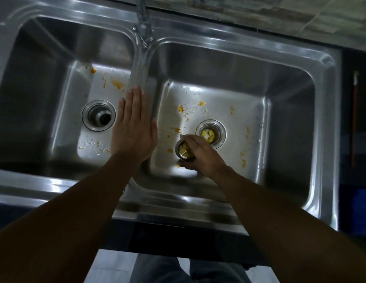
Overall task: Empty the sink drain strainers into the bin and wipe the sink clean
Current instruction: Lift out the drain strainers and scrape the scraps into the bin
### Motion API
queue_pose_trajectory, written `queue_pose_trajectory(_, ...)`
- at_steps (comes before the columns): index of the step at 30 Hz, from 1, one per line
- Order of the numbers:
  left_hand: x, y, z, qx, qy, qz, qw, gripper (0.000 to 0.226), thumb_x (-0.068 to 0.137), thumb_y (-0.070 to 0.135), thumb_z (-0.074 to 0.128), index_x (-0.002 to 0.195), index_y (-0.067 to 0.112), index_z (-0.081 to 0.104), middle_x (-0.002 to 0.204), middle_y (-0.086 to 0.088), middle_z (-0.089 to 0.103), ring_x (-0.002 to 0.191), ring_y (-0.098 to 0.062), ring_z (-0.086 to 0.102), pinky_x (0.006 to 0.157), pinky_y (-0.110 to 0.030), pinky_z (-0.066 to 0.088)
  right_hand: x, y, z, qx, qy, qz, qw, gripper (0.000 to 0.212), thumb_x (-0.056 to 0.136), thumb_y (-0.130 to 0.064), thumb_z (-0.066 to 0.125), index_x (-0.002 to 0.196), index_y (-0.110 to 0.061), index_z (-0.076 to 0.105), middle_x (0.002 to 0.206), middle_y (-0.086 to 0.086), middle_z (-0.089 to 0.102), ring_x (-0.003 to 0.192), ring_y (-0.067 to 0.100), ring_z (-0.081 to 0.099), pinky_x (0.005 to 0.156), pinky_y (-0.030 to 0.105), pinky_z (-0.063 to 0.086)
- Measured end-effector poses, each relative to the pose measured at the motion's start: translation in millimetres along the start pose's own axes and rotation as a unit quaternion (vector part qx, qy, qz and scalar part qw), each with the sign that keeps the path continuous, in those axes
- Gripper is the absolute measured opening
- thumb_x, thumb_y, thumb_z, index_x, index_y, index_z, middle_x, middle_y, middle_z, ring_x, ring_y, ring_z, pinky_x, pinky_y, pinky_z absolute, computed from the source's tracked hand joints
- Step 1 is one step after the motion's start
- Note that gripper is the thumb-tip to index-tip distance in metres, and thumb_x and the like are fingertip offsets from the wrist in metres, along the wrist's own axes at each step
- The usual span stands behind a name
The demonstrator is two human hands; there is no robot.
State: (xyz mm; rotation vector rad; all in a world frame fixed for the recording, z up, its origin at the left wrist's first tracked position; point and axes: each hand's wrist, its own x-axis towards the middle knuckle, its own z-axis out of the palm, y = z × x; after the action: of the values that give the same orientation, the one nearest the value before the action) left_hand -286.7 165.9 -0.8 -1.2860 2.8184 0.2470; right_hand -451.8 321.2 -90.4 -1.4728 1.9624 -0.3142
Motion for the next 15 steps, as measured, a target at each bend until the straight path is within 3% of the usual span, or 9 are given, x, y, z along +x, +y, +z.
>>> queue_pose_trajectory(2,0,0,0,-0.008,0.005,0.000,1.000,0.067,0.107,0.032,0.029,0.159,-0.002,0.006,0.168,-0.023,0.005,0.158,-0.033,0.003,0.128,-0.049,0.010,1,6,-2,0.034,0.039,0.024,0.998,0.075,0.085,-0.045,0.075,0.148,-0.023,0.041,0.148,0.000,0.044,0.137,0.016,0.037,0.110,0.031,0.039)
queue_pose_trajectory(5,1,1,0,-0.012,0.009,0.001,1.000,0.067,0.107,0.032,0.031,0.159,-0.002,0.006,0.168,-0.023,0.005,0.158,-0.033,0.003,0.129,-0.049,0.009,5,23,-9,0.036,0.129,0.070,0.989,0.043,0.096,-0.025,0.062,0.138,-0.015,0.054,0.139,0.007,0.054,0.130,0.022,0.047,0.108,0.036,0.046)
queue_pose_trajectory(9,2,1,2,-0.014,0.010,0.000,1.000,0.067,0.107,0.031,0.034,0.160,0.000,0.006,0.168,-0.022,0.005,0.158,-0.032,0.002,0.129,-0.049,0.008,9,51,-16,-0.021,0.058,0.143,0.988,0.057,0.086,-0.014,0.071,0.139,-0.014,0.052,0.140,0.012,0.052,0.130,0.028,0.048,0.107,0.039,0.047)
queue_pose_trajectory(15,1,-1,4,-0.010,0.013,0.000,1.000,0.067,0.106,0.032,0.032,0.160,0.000,0.006,0.168,-0.022,0.004,0.158,-0.032,0.002,0.129,-0.049,0.010,10,68,-6,-0.148,-0.005,0.075,0.986,0.038,0.092,-0.015,0.066,0.130,-0.011,0.062,0.126,0.012,0.066,0.118,0.026,0.059,0.104,0.036,0.049)
